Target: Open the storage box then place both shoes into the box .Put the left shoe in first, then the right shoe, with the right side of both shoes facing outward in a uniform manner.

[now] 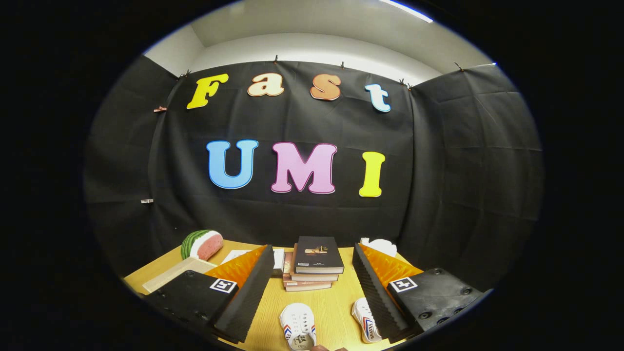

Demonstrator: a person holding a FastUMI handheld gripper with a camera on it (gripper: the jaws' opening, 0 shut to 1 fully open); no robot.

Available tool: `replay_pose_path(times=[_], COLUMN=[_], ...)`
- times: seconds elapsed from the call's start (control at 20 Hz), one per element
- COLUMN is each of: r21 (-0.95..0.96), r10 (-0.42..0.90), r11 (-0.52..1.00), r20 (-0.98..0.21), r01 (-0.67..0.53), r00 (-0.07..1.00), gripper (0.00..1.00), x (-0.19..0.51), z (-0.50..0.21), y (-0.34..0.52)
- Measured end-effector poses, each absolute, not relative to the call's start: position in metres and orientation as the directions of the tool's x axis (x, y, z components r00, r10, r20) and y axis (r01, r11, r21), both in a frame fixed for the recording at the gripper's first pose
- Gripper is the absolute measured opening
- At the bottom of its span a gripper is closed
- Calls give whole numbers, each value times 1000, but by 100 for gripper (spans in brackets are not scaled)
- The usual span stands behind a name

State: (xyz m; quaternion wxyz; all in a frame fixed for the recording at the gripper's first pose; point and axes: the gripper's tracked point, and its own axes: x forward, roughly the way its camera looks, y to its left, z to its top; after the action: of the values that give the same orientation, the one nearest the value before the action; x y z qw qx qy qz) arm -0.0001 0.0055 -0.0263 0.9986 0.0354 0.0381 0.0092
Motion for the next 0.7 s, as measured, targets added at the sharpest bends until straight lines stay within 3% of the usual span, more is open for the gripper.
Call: replay_pose_path(times=[0.35,0.7], r21=[115,338], r10=[64,323], r11=[992,917], r20=[-125,-320], r01=[-50,-211], r00=[990,891], gripper=[97,99], x=[13,17], z=[-38,-101], y=[1,42])
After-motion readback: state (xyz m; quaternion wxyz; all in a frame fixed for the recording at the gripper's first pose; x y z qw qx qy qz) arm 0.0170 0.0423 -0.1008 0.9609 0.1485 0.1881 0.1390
